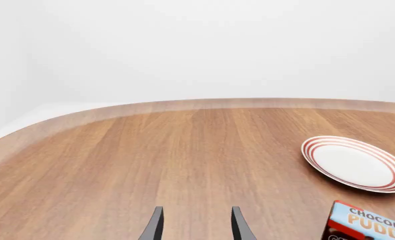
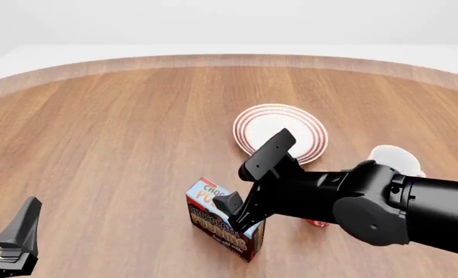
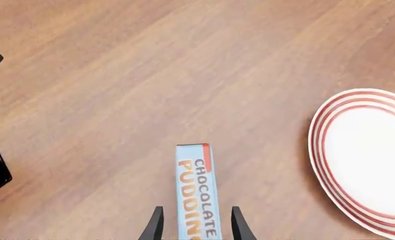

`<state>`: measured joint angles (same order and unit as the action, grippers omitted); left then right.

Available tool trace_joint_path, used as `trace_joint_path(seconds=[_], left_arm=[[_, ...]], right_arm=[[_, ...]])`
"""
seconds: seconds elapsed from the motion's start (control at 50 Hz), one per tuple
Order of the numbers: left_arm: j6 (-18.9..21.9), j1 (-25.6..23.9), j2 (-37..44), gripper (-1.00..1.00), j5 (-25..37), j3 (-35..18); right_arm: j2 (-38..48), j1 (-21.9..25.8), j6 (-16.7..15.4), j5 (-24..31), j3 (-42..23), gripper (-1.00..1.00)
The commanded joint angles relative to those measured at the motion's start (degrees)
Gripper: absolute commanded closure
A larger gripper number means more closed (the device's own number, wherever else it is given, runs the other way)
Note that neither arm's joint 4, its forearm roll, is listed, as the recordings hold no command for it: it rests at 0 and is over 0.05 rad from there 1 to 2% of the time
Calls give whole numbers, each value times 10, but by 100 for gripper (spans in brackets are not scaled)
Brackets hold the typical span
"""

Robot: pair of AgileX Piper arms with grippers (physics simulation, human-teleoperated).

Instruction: Put the chocolate pudding to the right of the plate.

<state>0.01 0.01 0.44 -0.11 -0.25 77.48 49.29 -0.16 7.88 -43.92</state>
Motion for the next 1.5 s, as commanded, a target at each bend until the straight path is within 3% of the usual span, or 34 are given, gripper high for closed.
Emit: trace_joint_path(seconds=[0.02, 0.36, 1.5], left_arm=[[0, 0, 0, -100, 0, 0], [0, 0, 0, -100, 0, 0], [0, 0, 0, -100, 0, 0]], right_arm=[[13, 7, 9, -11, 10, -100], [31, 10, 7, -22, 15, -100], [64, 1, 48, -96, 85, -100]])
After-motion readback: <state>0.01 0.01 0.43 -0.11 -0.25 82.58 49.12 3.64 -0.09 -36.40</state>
